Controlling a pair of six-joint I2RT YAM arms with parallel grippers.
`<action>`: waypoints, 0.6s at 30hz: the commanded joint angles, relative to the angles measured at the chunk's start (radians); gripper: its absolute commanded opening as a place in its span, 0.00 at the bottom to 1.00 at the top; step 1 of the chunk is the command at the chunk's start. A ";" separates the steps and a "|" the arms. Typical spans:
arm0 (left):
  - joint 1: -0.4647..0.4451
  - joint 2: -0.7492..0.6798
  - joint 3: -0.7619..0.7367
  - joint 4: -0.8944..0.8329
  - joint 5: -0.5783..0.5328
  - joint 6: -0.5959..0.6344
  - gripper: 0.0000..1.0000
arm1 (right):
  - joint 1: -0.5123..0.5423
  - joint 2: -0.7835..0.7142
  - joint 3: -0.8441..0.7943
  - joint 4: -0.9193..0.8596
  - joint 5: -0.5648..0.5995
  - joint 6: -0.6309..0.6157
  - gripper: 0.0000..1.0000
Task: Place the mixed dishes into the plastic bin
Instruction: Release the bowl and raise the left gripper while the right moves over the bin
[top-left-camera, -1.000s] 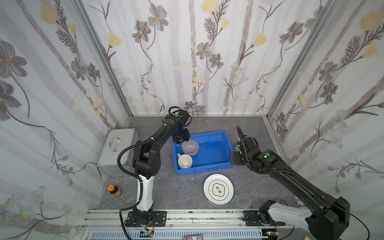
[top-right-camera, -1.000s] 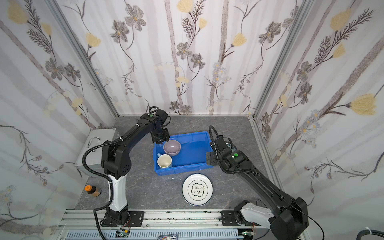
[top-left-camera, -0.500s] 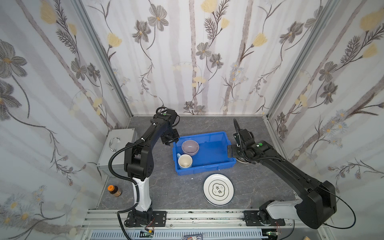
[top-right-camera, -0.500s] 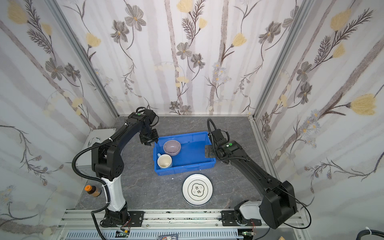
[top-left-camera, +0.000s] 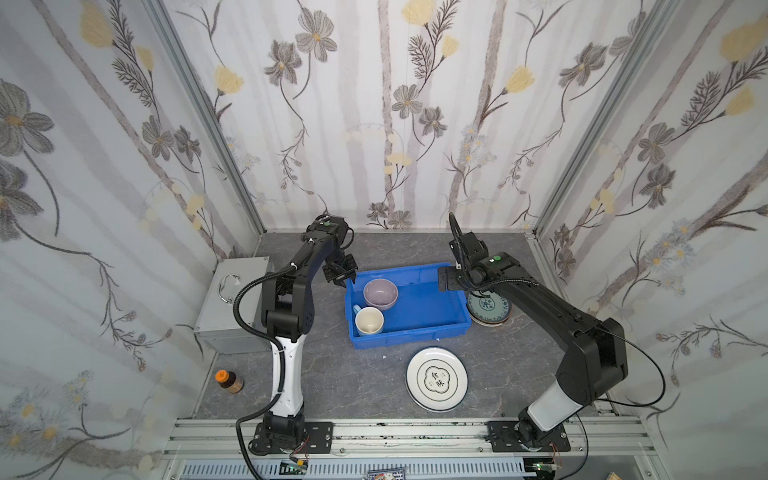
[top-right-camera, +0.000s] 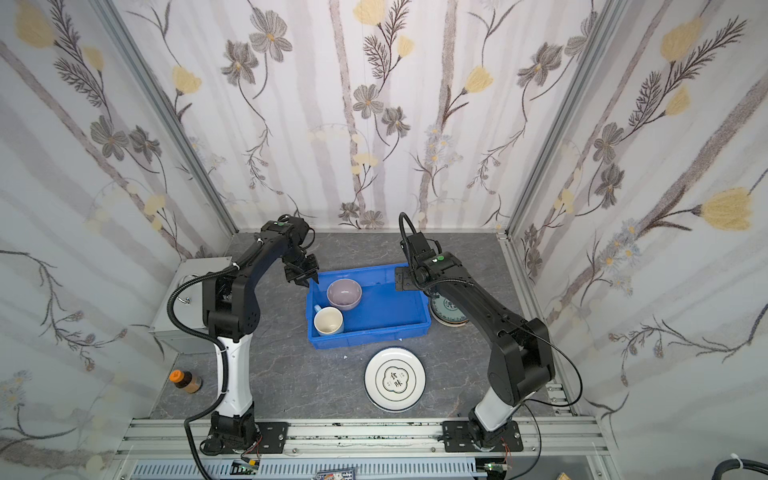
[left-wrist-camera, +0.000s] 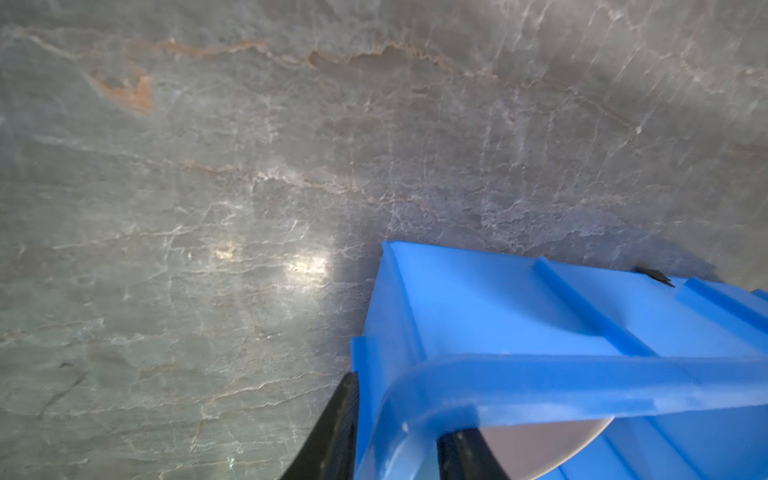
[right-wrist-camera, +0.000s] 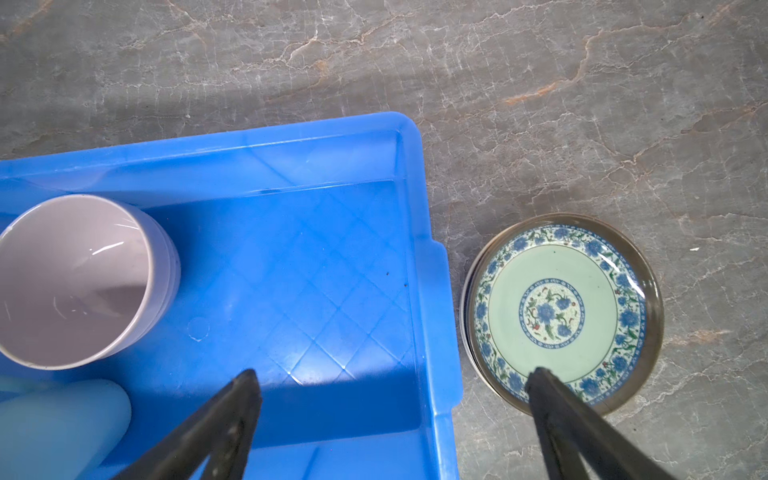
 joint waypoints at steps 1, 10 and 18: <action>0.009 0.033 0.060 -0.015 0.023 0.027 0.32 | 0.000 0.023 0.033 -0.023 0.015 0.011 1.00; 0.023 0.042 0.070 0.018 0.059 0.048 0.33 | 0.000 0.044 0.042 -0.027 0.007 0.016 1.00; 0.029 0.145 0.227 0.017 0.066 -0.009 0.33 | -0.004 0.034 0.008 0.043 -0.044 -0.033 1.00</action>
